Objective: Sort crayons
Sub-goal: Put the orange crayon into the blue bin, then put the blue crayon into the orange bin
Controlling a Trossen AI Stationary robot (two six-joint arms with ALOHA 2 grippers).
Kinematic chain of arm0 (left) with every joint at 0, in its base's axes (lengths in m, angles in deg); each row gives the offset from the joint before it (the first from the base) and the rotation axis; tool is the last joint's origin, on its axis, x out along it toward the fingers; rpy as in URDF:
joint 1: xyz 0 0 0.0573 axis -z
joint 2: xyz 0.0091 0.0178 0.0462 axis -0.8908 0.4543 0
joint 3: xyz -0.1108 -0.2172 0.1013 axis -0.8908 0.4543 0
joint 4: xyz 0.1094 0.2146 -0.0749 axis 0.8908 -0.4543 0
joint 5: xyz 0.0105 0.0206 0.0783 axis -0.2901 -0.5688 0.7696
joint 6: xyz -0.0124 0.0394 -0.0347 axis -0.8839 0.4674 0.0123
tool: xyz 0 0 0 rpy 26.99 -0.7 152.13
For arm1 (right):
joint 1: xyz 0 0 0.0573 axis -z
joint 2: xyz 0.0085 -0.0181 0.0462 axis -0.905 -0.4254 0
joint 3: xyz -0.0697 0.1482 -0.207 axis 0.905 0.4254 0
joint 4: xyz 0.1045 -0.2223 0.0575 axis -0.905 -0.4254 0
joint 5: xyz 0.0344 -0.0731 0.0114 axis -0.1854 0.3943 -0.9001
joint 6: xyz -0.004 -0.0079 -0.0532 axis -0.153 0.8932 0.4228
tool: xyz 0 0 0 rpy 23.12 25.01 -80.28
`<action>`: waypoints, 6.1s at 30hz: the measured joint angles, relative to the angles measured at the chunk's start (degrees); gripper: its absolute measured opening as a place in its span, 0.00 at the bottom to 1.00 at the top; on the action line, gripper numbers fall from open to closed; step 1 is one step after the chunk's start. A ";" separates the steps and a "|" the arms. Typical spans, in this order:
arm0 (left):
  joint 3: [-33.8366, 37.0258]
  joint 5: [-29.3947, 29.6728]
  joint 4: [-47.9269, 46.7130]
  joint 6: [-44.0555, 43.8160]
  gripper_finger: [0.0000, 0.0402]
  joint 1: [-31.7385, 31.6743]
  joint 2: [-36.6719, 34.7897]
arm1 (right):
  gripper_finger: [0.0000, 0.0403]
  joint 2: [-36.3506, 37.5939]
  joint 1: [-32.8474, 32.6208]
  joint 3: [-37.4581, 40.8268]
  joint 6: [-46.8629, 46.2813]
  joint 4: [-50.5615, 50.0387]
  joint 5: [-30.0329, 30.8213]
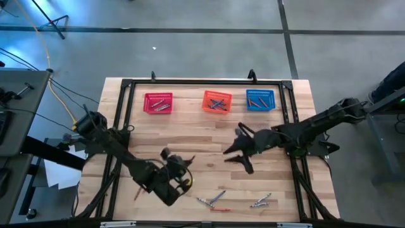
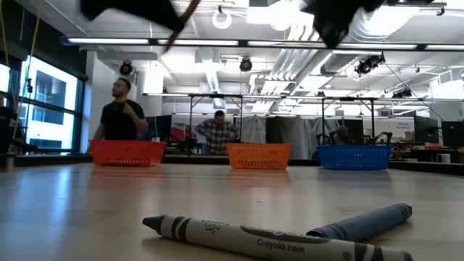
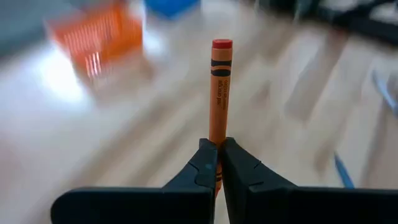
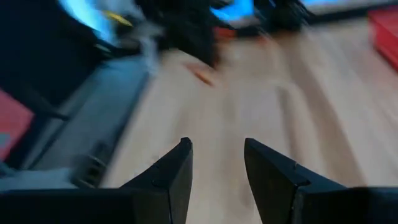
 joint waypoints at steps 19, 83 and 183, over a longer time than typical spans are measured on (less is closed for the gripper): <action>0.00 3.14 38.55 48.59 0.00 -13.17 -0.02 | 0.35 0.00 -6.85 -0.02 11.11 15.69 22.05; -0.04 -7.85 50.67 54.82 0.03 -13.18 0.81 | 0.01 0.00 -6.34 -0.02 17.12 21.10 18.86; 0.22 -11.85 39.29 43.85 0.25 -11.65 0.81 | 0.36 17.65 60.36 -1.33 6.07 -44.52 -11.43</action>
